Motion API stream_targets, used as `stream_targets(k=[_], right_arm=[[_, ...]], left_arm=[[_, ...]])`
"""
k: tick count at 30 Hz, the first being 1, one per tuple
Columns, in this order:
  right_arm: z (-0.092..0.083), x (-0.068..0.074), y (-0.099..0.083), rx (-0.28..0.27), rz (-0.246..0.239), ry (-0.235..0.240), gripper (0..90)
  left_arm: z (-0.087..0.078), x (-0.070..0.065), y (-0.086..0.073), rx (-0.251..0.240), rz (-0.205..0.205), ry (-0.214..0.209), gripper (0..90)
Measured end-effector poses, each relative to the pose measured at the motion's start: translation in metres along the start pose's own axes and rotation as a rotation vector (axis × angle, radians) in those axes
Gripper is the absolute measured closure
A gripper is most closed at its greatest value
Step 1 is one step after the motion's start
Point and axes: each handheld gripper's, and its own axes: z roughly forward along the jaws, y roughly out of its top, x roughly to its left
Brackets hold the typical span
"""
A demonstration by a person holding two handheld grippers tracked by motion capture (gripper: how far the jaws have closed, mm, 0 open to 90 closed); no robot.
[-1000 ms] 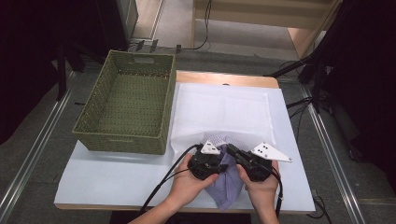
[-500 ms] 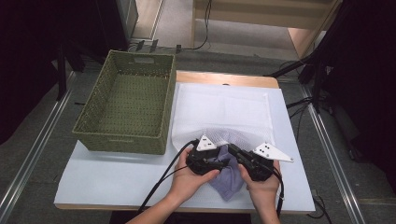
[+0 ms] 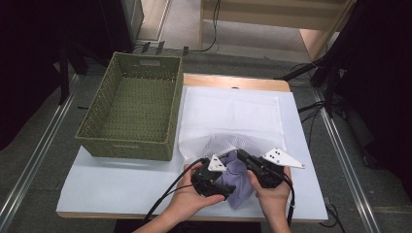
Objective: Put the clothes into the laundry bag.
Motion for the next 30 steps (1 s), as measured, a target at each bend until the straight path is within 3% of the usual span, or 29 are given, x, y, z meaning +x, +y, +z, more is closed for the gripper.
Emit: stream_targets(k=[5,8,11,13,14,16,20,22,25,30], right_arm=[[0.0,0.002,0.0,0.0,-0.002,0.009,90.0],[-0.001,0.003,0.001,-0.006,-0.002,0.011,89.9],[-0.003,0.003,0.003,-0.016,-0.001,0.013,90.0],[-0.004,0.003,0.004,-0.017,0.001,0.011,89.9],[-0.004,0.002,0.003,-0.016,0.002,0.009,90.0],[-0.003,0.001,0.002,-0.008,0.005,0.001,89.9],[-0.003,-0.001,0.0,0.0,0.004,-0.004,90.0],[-0.003,-0.002,0.0,-0.001,0.011,-0.004,90.0],[-0.002,-0.004,0.0,-0.001,0.015,-0.004,89.9],[-0.002,-0.004,-0.001,-0.004,0.021,-0.015,90.0]], left_arm=[[0.008,-0.001,0.011,0.024,0.016,0.049,76.9],[0.01,-0.002,0.02,0.01,0.02,0.055,83.5],[0.004,0.0,0.028,-0.094,-0.015,0.094,84.3],[0.005,0.006,0.029,-0.156,-0.033,0.168,83.9],[0.01,0.01,0.029,-0.15,-0.05,0.185,82.2],[0.019,0.02,0.026,-0.103,-0.101,0.151,73.5],[0.011,0.018,0.019,-0.148,-0.102,0.078,52.1],[0.002,0.014,0.018,-0.174,-0.083,0.067,47.1],[-0.01,0.007,0.018,-0.194,-0.077,0.015,40.1],[-0.014,-0.003,0.017,-0.192,-0.054,-0.013,37.4]])
